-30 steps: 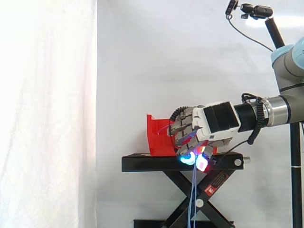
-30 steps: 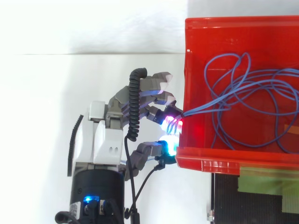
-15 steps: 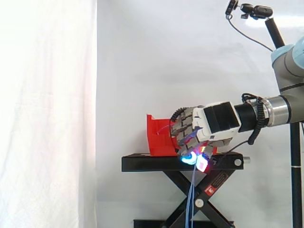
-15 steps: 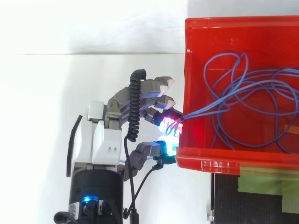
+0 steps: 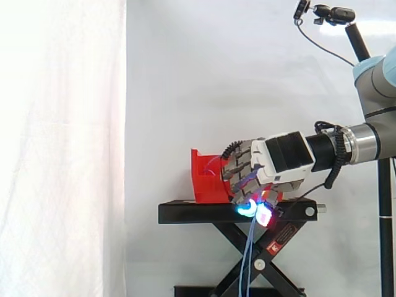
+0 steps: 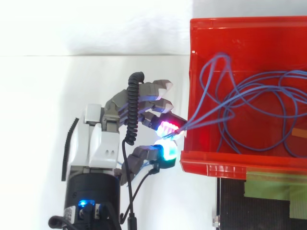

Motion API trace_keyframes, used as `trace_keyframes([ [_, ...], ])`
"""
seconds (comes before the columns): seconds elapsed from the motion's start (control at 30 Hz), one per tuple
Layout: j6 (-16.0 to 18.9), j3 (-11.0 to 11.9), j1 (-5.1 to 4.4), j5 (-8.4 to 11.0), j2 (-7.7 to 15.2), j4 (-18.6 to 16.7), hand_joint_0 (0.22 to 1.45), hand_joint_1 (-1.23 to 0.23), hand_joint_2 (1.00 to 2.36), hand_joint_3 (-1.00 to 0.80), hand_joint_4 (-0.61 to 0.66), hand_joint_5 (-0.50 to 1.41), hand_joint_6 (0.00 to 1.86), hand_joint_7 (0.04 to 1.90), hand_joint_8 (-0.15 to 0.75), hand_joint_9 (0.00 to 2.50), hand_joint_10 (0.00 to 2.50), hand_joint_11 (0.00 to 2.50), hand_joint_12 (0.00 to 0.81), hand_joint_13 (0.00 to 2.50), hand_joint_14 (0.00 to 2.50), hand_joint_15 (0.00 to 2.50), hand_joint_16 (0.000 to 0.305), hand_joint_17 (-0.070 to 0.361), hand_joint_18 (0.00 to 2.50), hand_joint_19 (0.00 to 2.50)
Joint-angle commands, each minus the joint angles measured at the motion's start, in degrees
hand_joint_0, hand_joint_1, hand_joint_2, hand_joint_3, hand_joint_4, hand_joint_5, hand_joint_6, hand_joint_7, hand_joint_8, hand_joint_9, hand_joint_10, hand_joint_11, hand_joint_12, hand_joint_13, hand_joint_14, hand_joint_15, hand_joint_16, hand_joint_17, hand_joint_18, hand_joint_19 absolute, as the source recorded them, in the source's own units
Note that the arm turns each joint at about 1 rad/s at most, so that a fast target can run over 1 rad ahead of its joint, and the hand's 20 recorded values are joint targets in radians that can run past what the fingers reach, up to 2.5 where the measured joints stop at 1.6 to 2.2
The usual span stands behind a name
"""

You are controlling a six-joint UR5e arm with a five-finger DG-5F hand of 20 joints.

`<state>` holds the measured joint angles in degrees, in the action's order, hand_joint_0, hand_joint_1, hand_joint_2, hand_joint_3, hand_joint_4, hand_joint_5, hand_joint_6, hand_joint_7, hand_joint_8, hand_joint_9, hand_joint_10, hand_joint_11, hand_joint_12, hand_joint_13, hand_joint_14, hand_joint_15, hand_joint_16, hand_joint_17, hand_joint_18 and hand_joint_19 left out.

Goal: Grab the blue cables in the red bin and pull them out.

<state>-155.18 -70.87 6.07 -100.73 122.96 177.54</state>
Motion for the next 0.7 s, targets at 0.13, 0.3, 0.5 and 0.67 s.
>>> trace_keyframes([
  [0.13, 17.5, 3.28, -1.32, -0.52, -0.01, 4.48, 0.85, -0.85, 1.0, -1.0, -0.1, 0.9, 0.73, 0.77, 0.205, 1.03, 0.03, 0.73, 0.314, 0.85, 0.02, 0.45, 0.045, 0.1, 0.81, 0.67],
  [0.3, 30.95, 5.13, -2.2, -1.31, -0.01, 7.03, 0.85, -0.85, 1.0, -1.0, -0.1, 0.9, 0.73, 0.77, 0.207, 1.03, 0.03, 0.73, 0.311, 0.85, 0.02, 0.45, 0.045, 0.1, 0.81, 0.67],
  [0.5, 41.94, 5.22, -2.99, -2.19, -0.01, 7.29, 0.85, -0.85, 1.0, -1.0, -0.1, 0.9, 0.73, 0.78, 0.207, 1.03, 0.03, 0.73, 0.312, 0.85, 0.02, 0.44, 0.045, 0.1, 0.81, 0.67],
  [0.67, 50.2, 5.22, -3.69, -2.28, -0.01, 8.61, 0.85, -0.85, 1.0, -1.0, -0.1, 0.9, 0.73, 0.78, 0.211, 1.03, 0.03, 0.72, 0.312, 0.85, 0.02, 0.45, 0.045, 0.101, 0.8, 0.67],
])
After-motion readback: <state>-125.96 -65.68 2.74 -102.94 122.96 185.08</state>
